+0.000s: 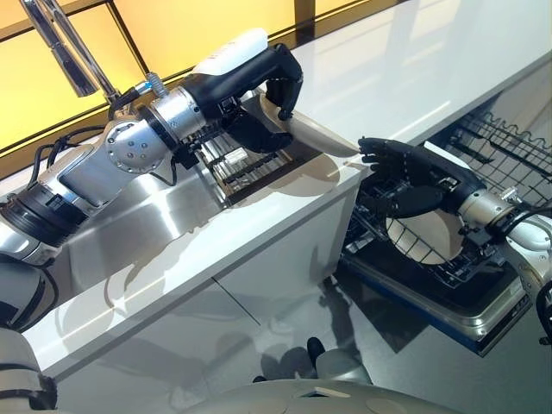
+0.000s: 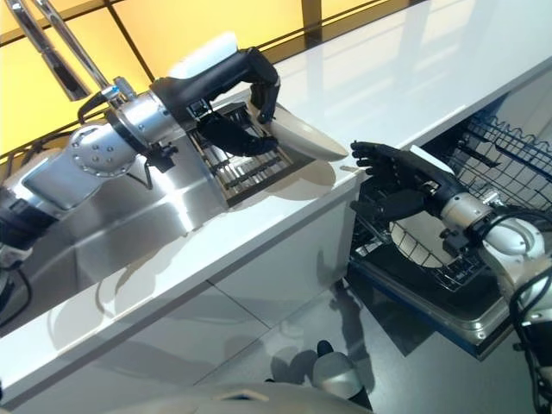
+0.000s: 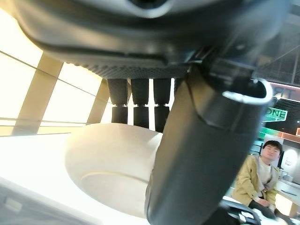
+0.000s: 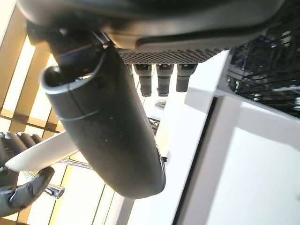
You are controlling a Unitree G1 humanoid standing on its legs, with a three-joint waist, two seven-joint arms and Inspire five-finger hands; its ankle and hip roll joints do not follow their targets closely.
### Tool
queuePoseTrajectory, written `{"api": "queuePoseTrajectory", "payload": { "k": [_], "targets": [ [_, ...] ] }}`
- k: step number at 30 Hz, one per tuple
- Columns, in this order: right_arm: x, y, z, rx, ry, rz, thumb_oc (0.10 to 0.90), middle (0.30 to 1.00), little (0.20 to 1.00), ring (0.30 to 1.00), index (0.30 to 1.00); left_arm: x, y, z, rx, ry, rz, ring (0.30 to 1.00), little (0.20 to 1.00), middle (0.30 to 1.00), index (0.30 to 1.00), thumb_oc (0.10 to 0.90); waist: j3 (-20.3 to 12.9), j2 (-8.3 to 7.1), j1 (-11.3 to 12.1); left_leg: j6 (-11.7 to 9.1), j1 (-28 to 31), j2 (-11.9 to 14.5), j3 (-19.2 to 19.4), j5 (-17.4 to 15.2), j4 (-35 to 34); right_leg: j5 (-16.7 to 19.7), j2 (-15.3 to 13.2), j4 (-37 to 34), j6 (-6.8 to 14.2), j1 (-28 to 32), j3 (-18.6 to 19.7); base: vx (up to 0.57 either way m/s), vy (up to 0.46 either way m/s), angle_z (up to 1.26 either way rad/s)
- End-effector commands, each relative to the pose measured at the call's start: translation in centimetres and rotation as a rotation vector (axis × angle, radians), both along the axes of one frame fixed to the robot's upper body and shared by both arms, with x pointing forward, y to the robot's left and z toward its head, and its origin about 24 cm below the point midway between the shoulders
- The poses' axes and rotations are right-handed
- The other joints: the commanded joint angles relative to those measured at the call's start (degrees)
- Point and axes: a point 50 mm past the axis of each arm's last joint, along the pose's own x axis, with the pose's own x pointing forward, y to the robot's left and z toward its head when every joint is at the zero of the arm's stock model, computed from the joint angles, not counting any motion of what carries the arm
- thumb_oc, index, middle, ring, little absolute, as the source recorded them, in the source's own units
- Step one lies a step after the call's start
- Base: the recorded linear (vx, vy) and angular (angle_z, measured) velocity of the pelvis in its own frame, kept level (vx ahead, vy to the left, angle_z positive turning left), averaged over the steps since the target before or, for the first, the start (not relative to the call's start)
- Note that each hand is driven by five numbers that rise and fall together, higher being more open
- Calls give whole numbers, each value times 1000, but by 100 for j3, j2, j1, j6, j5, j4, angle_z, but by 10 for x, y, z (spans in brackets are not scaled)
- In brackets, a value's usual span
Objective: Pick up plates and place into dishwasher.
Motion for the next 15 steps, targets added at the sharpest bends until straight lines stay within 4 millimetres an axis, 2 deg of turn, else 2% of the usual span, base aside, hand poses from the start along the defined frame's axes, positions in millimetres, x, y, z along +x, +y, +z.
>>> {"api": "queuePoseTrajectory", "payload": {
  "k": [1,8,15],
  "targets": [
    [7,10,67,54,-301,38,800,900,900,900,900,-10,-5,69,-154,-205,-53,300,200,300,300,100,-653,-213,132,-29,151,8,-141,-255,43,-237,175,83,403,193,24,-2,-6,4],
    [4,10,86,98,-432,32,800,900,900,900,900,-14,-10,74,-155,-206,-84,300,200,300,300,100,-672,-207,171,-6,145,-6,-244,-276,41,-261,182,74,391,222,-14,3,-1,4],
    [0,6,91,118,-478,31,800,900,900,900,900,-14,-11,75,-162,-195,-107,300,200,300,300,100,-703,-214,179,10,139,-29,-296,-280,42,-259,180,66,394,232,-22,0,0,0]
  ]
}}
